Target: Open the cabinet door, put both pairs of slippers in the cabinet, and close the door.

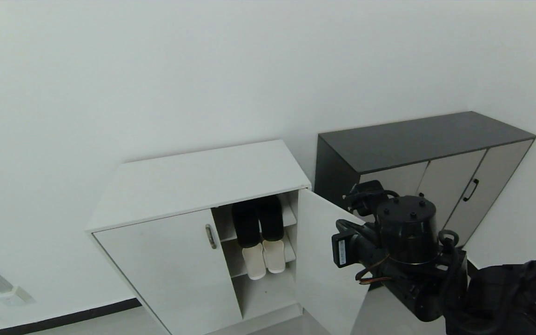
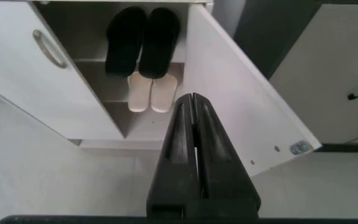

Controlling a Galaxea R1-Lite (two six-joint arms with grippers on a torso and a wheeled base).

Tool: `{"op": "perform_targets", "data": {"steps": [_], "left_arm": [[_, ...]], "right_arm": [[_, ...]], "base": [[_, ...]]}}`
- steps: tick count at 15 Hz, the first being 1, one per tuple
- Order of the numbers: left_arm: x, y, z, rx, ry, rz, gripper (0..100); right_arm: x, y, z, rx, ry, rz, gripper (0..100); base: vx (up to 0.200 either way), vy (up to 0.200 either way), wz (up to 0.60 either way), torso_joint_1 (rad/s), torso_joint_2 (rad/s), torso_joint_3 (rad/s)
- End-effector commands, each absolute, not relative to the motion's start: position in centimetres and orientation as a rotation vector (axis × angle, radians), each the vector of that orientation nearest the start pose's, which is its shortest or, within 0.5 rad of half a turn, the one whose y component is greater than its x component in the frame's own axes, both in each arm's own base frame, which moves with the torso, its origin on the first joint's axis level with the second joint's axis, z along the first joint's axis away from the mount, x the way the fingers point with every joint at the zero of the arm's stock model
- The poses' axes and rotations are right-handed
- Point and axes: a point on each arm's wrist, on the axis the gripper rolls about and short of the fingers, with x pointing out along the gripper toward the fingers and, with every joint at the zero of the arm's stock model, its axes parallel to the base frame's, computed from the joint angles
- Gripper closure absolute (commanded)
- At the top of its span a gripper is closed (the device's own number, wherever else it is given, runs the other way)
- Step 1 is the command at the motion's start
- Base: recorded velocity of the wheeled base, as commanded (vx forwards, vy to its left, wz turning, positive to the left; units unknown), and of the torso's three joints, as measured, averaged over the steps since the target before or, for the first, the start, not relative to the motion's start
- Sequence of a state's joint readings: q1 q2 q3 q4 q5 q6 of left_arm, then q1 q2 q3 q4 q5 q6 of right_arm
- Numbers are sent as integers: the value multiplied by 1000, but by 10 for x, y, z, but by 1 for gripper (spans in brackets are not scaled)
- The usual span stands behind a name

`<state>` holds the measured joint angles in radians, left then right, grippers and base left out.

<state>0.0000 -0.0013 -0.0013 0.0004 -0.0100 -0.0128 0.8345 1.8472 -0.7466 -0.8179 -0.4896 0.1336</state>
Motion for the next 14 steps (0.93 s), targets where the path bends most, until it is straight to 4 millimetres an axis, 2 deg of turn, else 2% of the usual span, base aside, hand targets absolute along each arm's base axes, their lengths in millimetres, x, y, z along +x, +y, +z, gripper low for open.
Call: {"op": "perform_targets", "data": {"steps": [1, 3, 6, 11, 12, 14], "left_arm": [[-23, 0, 76, -14, -1, -9, 100], [-23, 0, 76, -14, -1, -9, 100], [-23, 0, 76, -14, -1, -9, 100], [-23, 0, 76, -14, -1, -6, 100], [-23, 0, 76, -14, -1, -8, 100], [-23, 0, 75, -14, 0, -8, 100]], "right_arm": [[226, 233, 138, -46, 249, 326, 100], [226, 233, 137, -47, 252, 328, 100], [226, 233, 137, -47, 252, 328, 100], [233, 231, 131, -50, 264, 336, 100], [240, 226, 132, -35, 260, 351, 100], [269, 214, 125, -26, 272, 297, 100]], "base": [[0, 0, 0, 0, 0, 0], [0, 0, 0, 0, 0, 0], [-200, 0, 0, -1, 2, -1], [0, 0, 0, 0, 0, 0], [0, 0, 0, 0, 0, 0], [0, 0, 0, 0, 0, 0]]}}
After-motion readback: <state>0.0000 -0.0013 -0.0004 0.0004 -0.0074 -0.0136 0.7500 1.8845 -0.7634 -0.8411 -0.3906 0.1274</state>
